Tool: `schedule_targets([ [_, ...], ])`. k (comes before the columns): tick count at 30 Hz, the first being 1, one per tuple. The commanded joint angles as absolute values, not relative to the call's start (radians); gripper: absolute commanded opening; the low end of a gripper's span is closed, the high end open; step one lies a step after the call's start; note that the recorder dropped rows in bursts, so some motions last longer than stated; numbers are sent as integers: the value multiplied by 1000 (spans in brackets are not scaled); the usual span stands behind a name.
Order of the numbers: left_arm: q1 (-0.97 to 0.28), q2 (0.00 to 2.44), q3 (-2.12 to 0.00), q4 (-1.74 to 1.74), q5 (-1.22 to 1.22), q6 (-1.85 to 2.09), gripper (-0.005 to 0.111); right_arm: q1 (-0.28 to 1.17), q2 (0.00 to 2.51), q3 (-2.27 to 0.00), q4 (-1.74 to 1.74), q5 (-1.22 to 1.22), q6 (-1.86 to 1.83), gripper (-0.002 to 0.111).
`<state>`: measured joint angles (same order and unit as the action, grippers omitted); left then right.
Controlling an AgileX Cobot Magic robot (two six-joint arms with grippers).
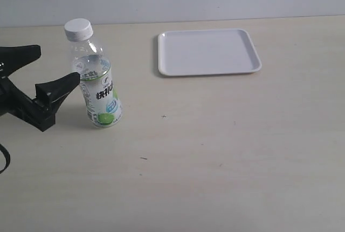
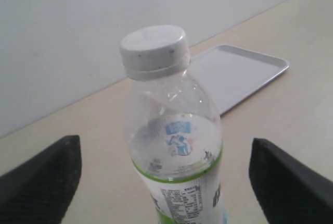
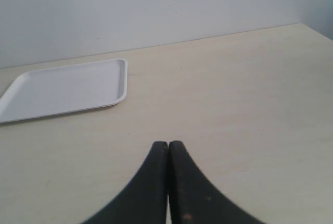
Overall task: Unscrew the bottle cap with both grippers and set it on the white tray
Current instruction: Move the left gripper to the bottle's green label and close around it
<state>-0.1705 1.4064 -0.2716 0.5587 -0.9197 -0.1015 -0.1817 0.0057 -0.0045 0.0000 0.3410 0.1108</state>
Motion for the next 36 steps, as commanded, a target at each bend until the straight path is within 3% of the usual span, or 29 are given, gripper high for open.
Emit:
schedule_targets([
  [1, -169, 1409, -268, 511, -921, -128, 95, -187, 0, 0, 0, 334, 109, 0],
  [7, -169, 1436, -283, 513, -916, -170, 105, -187, 0, 0, 0, 334, 109, 0],
  [36, -171, 1832, -463, 742, -991, -135, 105, -187, 0, 0, 0, 334, 109, 0],
])
